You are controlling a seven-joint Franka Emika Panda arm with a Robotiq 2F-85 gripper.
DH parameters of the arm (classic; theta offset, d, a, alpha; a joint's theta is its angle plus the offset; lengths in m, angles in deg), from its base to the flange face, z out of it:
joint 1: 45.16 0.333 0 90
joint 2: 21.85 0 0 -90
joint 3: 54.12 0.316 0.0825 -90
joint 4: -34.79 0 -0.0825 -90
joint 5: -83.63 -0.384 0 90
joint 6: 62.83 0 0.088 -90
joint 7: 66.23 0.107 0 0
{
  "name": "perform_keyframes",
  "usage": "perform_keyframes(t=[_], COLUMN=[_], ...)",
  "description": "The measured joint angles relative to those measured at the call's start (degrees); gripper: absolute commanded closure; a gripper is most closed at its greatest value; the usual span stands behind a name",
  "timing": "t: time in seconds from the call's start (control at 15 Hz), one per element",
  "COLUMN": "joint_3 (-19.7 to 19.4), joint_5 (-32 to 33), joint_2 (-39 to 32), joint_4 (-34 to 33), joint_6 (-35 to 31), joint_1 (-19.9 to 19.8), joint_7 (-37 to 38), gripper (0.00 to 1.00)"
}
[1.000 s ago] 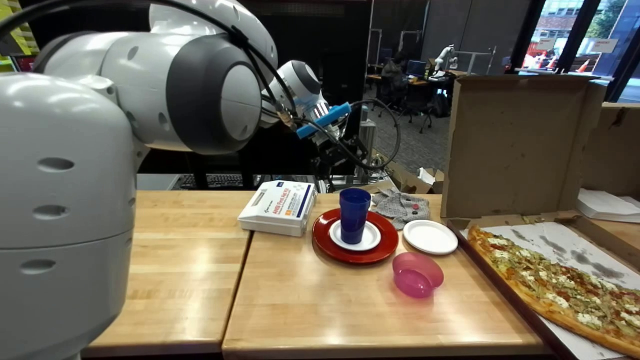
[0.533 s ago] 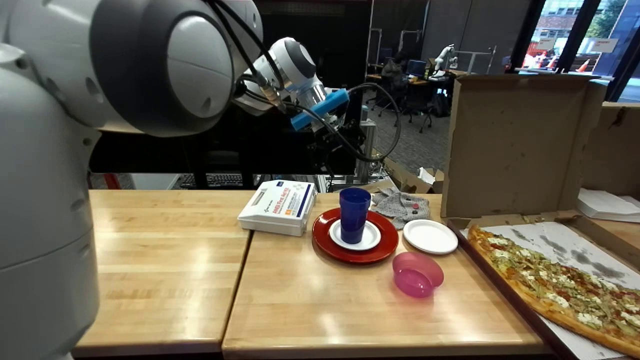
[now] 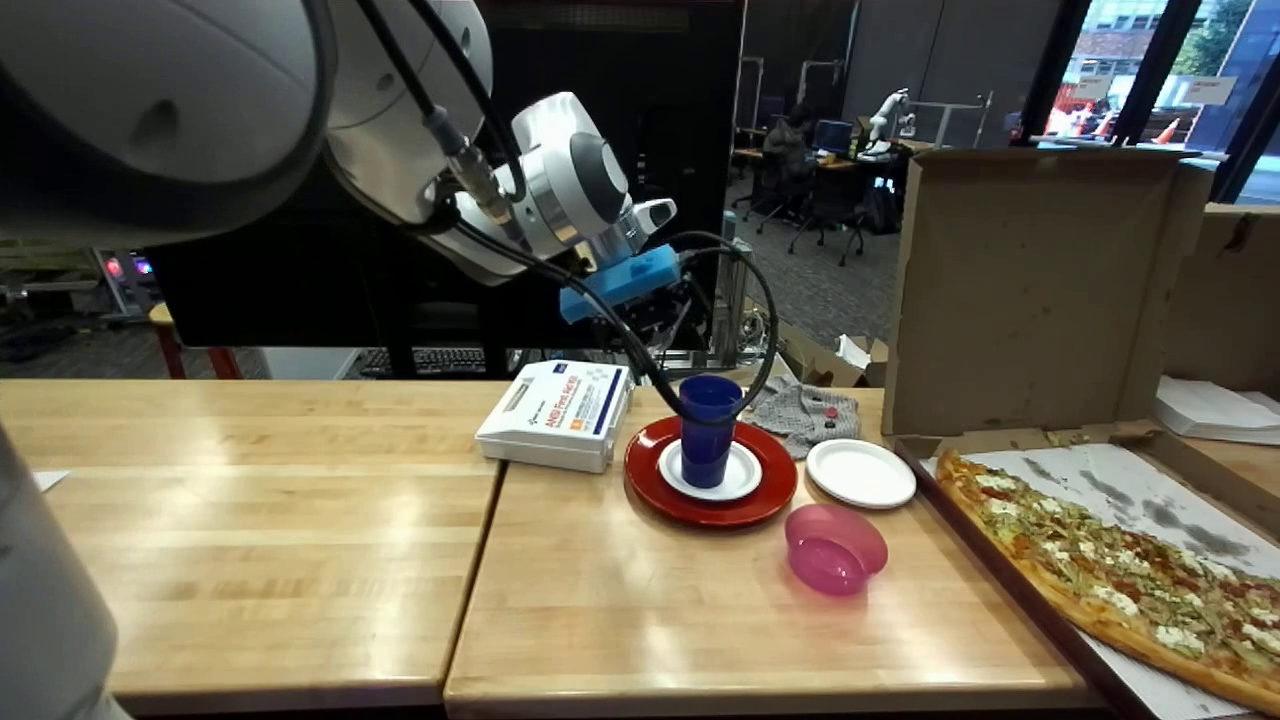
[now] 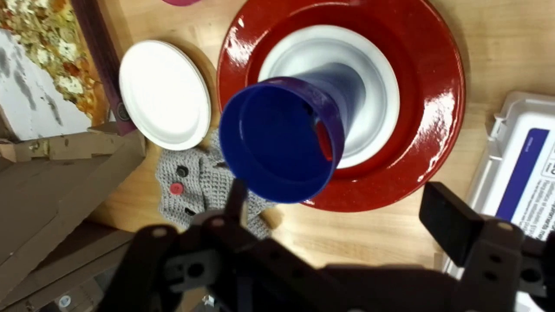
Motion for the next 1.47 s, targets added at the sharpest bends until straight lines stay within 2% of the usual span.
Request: perform_keyframes(t=[0.33, 0.6, 0.87, 1.33, 1.47], joint_3=[-1.79, -2.31, -2.31, -1.77, -0.28], joint_5=[0.44, 2.29, 7.47, 13.93, 18.9], joint_2=[5.28, 7.99, 10.75, 18.66, 20.73], joint_4=[14.5, 21.46, 24.72, 30.04, 31.92], joint_6=[-22.05, -33.54, -38.91, -41.97, -44.43], joint_1=[-1.74, -3.53, -4.67, -5.58, -7.58], joint_7=[6.66, 9.88, 14.72, 20.7, 25.06], gripper=[0.0, 0.0, 0.0, 0.0, 0.0])
